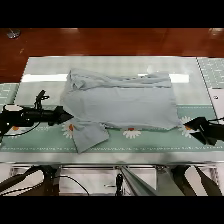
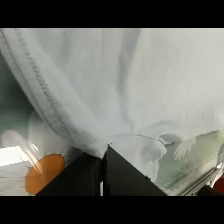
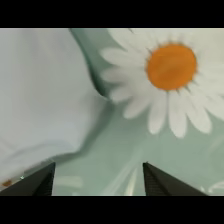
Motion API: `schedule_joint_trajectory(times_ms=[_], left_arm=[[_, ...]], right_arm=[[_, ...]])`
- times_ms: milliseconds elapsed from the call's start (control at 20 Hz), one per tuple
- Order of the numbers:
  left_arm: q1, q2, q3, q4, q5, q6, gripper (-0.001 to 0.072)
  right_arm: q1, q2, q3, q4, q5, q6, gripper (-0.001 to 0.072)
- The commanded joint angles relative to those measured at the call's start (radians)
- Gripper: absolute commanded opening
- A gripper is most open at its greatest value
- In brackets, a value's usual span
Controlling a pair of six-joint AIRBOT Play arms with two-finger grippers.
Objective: Fold the shirts.
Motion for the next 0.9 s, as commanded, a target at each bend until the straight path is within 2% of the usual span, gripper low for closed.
schedule_joint_trajectory(times_ms=[0, 550, 600, 650, 750, 850], left_arm=[[-0.003, 0.0, 0.006, -0.001, -0.007, 0.006, 0.0021], [-0.003, 0.0, 0.006, -0.001, -0.016, 0.002, 0.0021], [-0.003, 0.0, 0.005, -0.001, -0.019, 0.002, 0.0021], [-0.004, 0.0, 0.005, -0.001, -0.019, 0.002, 0.0021], [-0.007, 0.0, 0.005, -0.001, -0.019, 0.002, 0.002], [-0.004, 0.003, 0.019, -0.001, -0.05, 0.002, 0.002]], right_arm=[[0.068, -0.012, -0.055, -0.071, -0.051, 0.051, 0.0619], [0.31, -0.425, 0.137, 0.155, -0.199, 0.008, 0.0612], [0.335, -0.444, 0.157, 0.174, -0.212, 0.006, 0.0551], [0.36, -0.456, 0.176, 0.181, -0.224, 0.005, 0.0443], [0.413, -0.472, 0.211, 0.182, -0.228, -0.037, 0.0027], [0.435, -0.471, 0.278, 0.144, -0.173, -0.067, 0.003]])
